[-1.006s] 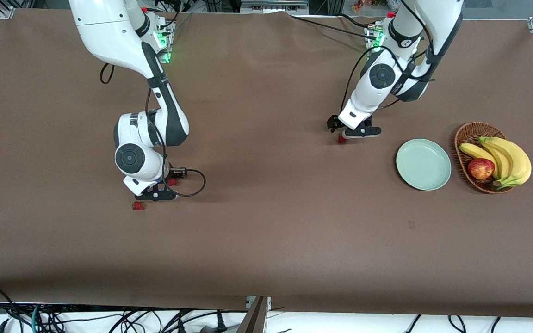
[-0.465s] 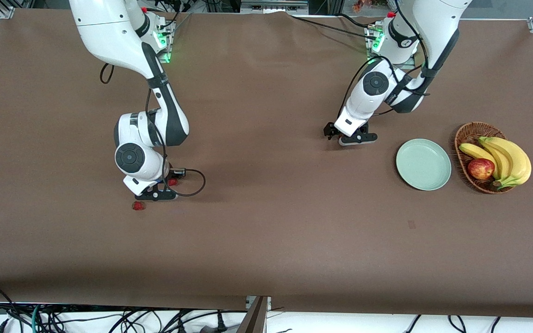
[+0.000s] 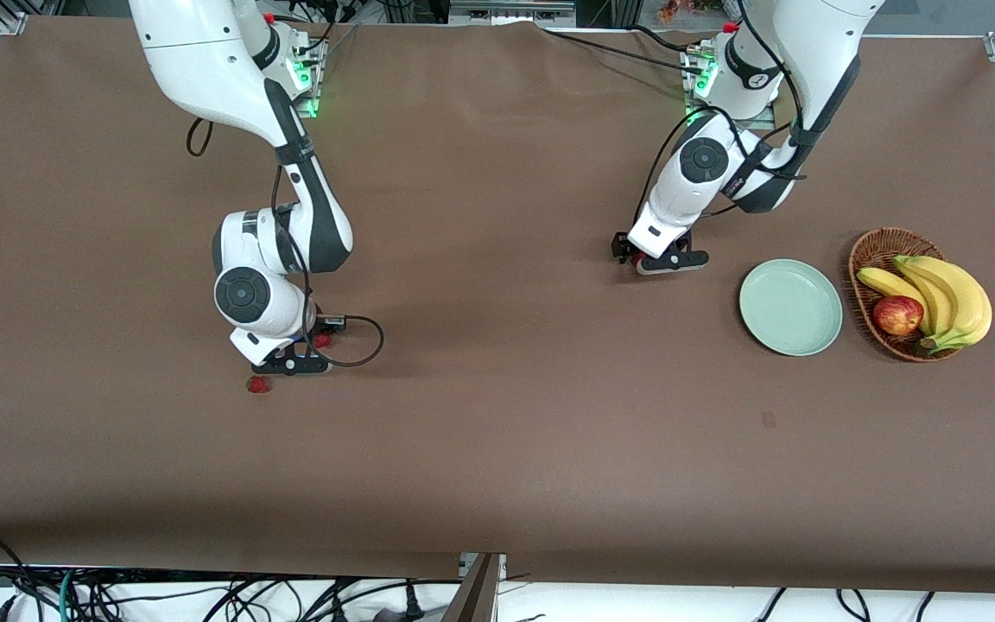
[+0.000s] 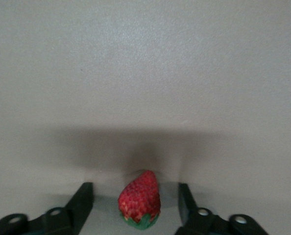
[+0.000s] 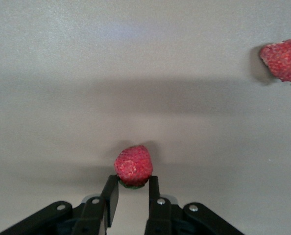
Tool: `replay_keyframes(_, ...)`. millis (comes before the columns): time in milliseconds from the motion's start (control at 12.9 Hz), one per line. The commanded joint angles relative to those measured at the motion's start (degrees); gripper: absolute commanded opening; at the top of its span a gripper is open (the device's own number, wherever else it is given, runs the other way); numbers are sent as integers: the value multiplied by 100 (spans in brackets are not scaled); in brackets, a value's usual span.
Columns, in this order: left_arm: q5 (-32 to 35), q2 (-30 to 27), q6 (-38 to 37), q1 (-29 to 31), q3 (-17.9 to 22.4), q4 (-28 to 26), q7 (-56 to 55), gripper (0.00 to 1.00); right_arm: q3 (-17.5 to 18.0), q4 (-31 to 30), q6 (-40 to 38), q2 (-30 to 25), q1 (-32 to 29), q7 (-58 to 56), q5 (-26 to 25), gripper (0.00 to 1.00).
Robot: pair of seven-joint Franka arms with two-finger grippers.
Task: Collect all strawberries into plate
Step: 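Grasp the strawberry with the left gripper while the right gripper grasps another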
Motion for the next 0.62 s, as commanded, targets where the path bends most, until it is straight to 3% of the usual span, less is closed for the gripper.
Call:
replay_keyframes(0, 181, -45, -270, 14, -15, 69, -130, 36, 3, -122, 76, -102, -12, -103, -12, 29)
replay_keyframes(155, 181, -115, -419, 14, -15, 77, -130, 21, 3, -131, 84, -76, -12, -147, -12, 30)
replay_keyframes(310, 181, -124, -813, 23, -7, 409, -112, 16, 3, -131, 163, -23, -30, -147, -12, 30)
replay_keyframes(542, -2, -194, -2533, 119, 64, 1646, 202, 16, 20, -158, 295, 30, -65, -243, 6, 36)
